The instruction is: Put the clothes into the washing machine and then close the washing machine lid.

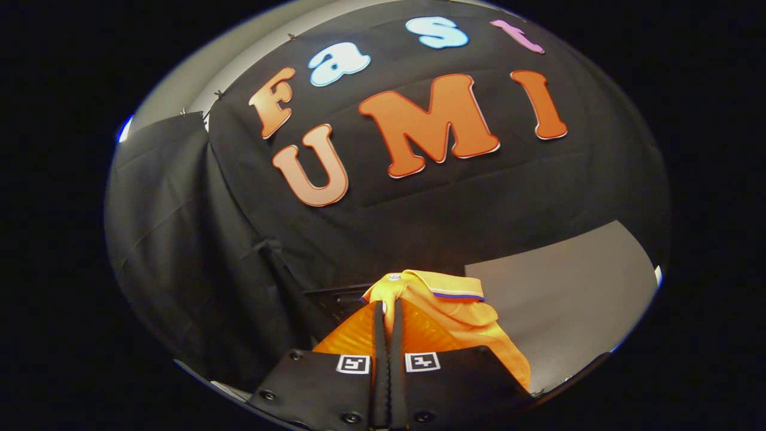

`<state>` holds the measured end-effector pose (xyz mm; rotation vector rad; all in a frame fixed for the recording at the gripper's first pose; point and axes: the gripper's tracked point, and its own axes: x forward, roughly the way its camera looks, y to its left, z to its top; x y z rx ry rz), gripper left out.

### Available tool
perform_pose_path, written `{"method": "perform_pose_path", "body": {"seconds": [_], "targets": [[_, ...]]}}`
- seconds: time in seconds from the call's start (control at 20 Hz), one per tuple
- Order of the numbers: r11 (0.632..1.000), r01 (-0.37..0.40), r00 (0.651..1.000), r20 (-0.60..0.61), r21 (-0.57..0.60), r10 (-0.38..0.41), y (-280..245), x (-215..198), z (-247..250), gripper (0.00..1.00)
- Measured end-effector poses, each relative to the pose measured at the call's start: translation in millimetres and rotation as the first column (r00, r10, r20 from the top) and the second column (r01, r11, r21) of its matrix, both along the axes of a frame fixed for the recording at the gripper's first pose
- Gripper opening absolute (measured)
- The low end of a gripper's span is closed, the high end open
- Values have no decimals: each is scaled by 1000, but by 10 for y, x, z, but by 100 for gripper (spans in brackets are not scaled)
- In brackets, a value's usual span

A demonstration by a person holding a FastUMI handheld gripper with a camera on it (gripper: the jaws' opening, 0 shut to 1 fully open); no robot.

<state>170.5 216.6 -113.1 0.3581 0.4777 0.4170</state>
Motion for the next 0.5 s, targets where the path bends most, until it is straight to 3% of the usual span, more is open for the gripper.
{"method": "perform_pose_path", "body": {"seconds": [0.3,0.5], "targets": [[992,-125,990,-60,4,125,993,16,-378,8],[988,-153,978,-144,-13,150,1388,109,-952,8]]}}
